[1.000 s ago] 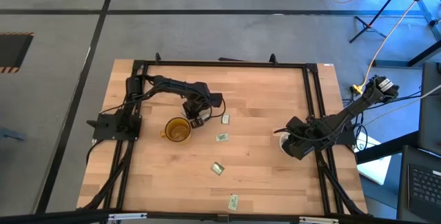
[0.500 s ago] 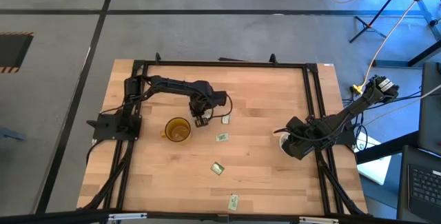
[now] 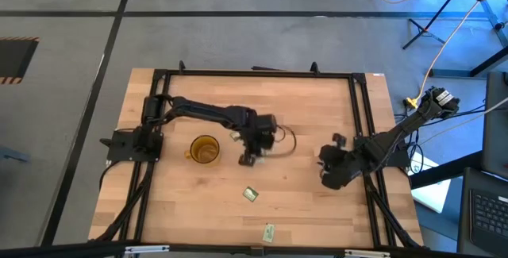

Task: Pick and place Stevia / Truvia into bins
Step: Put the green stevia packet into the transparent container

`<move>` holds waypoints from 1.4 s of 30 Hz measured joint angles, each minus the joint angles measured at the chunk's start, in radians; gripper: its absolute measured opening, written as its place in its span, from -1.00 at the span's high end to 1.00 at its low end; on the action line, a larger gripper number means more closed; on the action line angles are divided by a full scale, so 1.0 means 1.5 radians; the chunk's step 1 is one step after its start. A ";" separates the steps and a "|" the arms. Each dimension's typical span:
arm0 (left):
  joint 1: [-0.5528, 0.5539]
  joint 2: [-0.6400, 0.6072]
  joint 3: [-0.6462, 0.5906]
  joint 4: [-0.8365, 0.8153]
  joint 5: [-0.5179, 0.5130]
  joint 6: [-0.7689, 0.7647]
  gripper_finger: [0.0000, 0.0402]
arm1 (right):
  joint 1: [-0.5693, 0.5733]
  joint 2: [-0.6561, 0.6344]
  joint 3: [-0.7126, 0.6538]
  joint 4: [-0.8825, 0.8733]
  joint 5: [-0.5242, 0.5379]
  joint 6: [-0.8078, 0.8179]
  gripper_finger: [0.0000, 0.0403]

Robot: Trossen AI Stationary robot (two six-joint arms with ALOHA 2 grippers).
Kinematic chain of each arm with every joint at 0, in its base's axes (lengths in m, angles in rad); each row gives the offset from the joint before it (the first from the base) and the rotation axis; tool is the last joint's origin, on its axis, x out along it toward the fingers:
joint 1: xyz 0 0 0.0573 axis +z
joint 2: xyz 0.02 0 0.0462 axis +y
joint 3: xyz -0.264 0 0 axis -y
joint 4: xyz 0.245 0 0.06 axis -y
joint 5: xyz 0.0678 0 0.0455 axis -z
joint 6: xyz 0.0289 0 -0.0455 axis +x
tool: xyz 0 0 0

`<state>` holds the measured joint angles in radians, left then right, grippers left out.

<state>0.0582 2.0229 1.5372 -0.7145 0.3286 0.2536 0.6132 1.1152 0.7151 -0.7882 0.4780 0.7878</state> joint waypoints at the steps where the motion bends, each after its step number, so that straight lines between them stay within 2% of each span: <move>1: -0.009 0.000 0.000 0.029 0.044 0.030 0.98 | 0.000 0.000 0.000 0.031 0.005 -0.044 0.44; 6: -0.040 0.000 0.000 0.171 0.256 0.123 0.97 | 0.000 0.003 0.000 0.199 0.009 -0.250 0.44; 9: -0.051 -0.001 0.000 0.241 0.313 0.136 0.97 | 0.000 0.003 0.000 0.291 0.009 -0.350 0.44; 16: -0.072 -0.001 0.000 0.323 0.318 0.137 0.96 | 0.000 0.012 0.000 0.462 0.006 -0.548 0.44; 20: -0.074 -0.001 0.000 0.360 0.318 0.132 0.96 | -0.001 0.037 0.000 0.522 -0.039 -0.601 0.44; 28: -0.074 -0.001 0.000 0.438 0.318 0.132 0.96 | -0.001 0.096 0.000 0.560 -0.053 -0.599 0.44; 36: -0.062 -0.002 0.000 0.443 0.313 0.134 0.96 | -0.001 0.105 0.000 0.569 -0.053 -0.555 0.45; 42: -0.058 -0.002 0.000 0.441 0.313 0.137 0.96 | -0.001 0.104 0.000 0.572 -0.053 -0.526 0.61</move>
<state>-0.0292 2.0205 1.5375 -0.0525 0.7979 0.4587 0.6125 1.2719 0.7151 0.0705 0.3980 -0.0015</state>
